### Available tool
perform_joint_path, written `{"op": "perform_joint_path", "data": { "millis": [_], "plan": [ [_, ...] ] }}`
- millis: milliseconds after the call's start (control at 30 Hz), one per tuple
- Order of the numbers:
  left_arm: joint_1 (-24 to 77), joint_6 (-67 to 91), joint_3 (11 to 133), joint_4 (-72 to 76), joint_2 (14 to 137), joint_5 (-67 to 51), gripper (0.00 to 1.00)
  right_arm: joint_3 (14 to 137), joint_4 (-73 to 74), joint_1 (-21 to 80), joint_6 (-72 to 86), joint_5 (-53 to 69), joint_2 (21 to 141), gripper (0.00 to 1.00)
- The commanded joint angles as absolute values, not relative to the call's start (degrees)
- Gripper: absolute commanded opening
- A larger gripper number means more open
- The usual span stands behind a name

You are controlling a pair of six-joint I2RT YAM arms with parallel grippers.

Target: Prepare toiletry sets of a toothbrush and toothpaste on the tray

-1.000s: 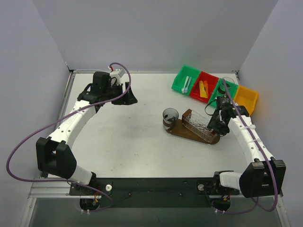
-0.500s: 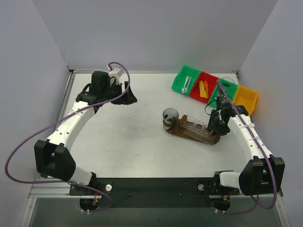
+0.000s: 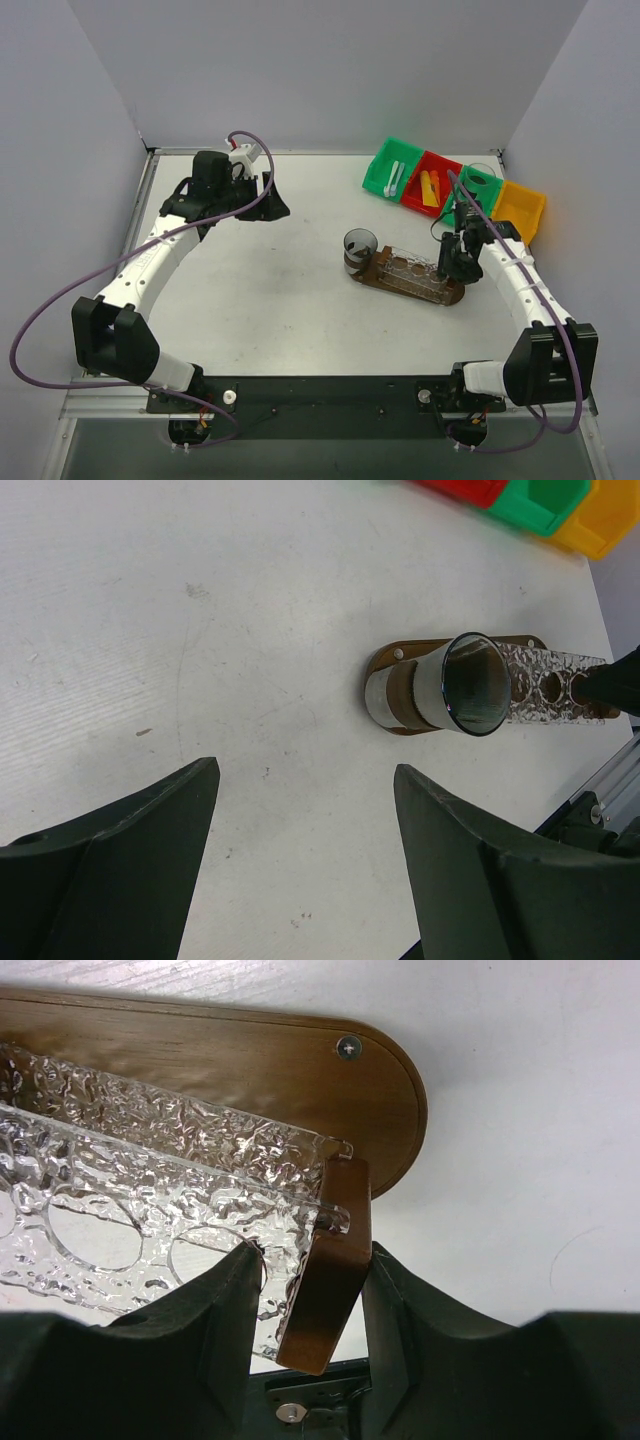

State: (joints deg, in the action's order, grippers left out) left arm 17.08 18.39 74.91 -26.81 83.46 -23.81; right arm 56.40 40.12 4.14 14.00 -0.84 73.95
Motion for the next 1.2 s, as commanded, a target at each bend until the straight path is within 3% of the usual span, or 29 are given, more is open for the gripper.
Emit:
{"op": "perform_joint_path", "data": {
  "millis": [0, 300, 433, 667, 867, 1167],
  "plan": [
    [16.7, 18.6, 74.9, -24.9, 81.3, -24.4, 0.81, 57.3, 40.3, 3.8, 11.8, -0.4, 76.1, 0.0],
    [16.7, 18.8, 74.5, -24.8, 80.9, -24.4, 0.81, 58.9, 40.2, 3.8, 10.3, -2.2, 78.8, 0.03],
    [16.7, 18.9, 74.4, -24.4, 80.9, -24.6, 0.81, 59.4, 39.8, 3.9, 9.7, -2.7, 79.5, 0.13],
    [16.7, 19.1, 74.3, -24.4, 80.9, -24.8, 0.81, 59.5, 39.7, 3.8, 10.8, -2.8, 78.7, 0.38],
    [16.7, 19.1, 74.2, -24.1, 81.0, -25.1, 0.81, 57.8, 39.7, 3.9, 14.2, -2.6, 75.9, 0.5],
    [16.7, 19.1, 73.7, -24.1, 80.9, -25.2, 0.81, 55.4, 41.1, 4.0, 27.0, -8.5, 70.1, 0.49]
  ]
}}
